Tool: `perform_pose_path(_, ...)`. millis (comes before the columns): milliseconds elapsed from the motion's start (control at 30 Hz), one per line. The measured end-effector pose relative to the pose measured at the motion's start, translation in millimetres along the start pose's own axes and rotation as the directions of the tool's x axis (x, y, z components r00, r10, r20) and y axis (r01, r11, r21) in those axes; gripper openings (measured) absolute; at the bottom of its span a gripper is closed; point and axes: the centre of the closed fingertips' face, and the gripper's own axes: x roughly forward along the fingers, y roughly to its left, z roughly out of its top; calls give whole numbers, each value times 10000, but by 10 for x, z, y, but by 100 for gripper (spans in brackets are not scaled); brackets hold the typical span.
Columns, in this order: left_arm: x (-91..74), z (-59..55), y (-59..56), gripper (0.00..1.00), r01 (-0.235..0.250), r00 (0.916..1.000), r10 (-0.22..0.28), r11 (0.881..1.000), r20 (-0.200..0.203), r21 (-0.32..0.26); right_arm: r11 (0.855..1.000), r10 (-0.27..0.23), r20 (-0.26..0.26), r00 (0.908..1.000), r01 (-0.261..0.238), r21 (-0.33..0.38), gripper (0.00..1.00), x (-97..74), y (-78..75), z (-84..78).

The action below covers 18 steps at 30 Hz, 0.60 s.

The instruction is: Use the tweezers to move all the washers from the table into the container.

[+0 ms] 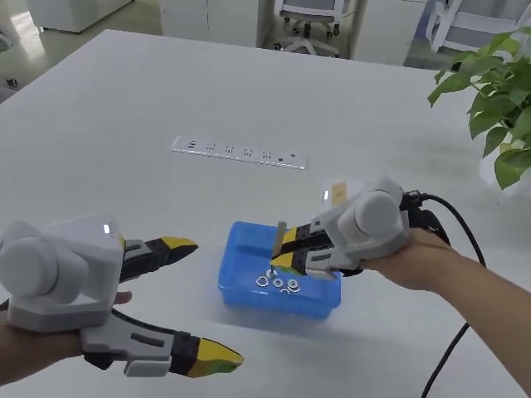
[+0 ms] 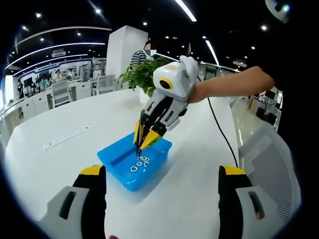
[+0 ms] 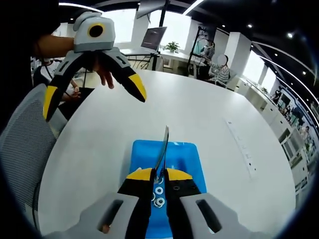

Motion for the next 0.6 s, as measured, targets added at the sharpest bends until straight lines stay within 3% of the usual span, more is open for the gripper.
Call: perform_pose_path(600, 48, 3, 125, 95, -176, 9998, 176, 9998, -39, 80, 9992, 259, -349, 9991, -249, 302, 9, 170, 51, -209)
